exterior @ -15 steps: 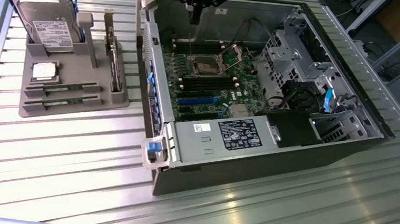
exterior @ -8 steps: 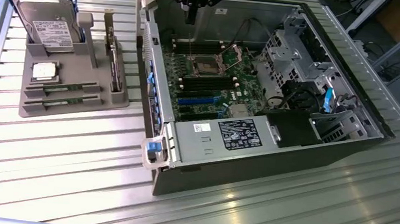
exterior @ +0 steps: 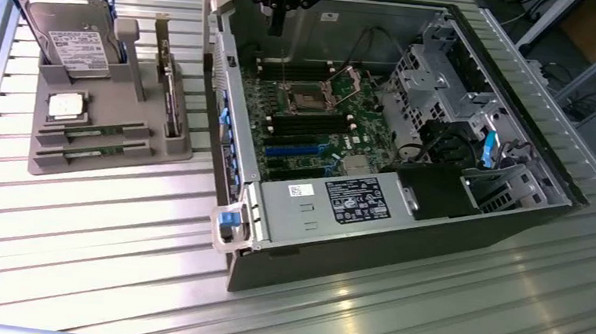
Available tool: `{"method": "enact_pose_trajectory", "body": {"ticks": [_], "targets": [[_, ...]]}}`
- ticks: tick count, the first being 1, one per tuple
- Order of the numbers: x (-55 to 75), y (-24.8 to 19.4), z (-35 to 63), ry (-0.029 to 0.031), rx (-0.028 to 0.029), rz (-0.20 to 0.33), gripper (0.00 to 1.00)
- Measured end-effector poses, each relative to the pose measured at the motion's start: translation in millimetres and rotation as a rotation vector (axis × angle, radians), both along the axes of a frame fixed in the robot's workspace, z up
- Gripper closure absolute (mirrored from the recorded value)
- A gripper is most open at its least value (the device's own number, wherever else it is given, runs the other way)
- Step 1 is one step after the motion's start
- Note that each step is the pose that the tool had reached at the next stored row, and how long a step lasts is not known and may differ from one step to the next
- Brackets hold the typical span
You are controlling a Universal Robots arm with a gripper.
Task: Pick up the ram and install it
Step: 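Reach for the ram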
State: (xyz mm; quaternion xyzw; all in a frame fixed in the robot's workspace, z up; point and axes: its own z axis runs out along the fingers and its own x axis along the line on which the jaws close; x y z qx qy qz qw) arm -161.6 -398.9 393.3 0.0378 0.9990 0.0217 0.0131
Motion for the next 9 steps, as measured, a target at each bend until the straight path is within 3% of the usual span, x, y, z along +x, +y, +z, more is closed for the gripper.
{"method": "enact_pose_trajectory", "body": {"ticks": [9], "targets": [[-7.2,0.0,0.0,0.0000,0.0000,0.000,0.90]]}}
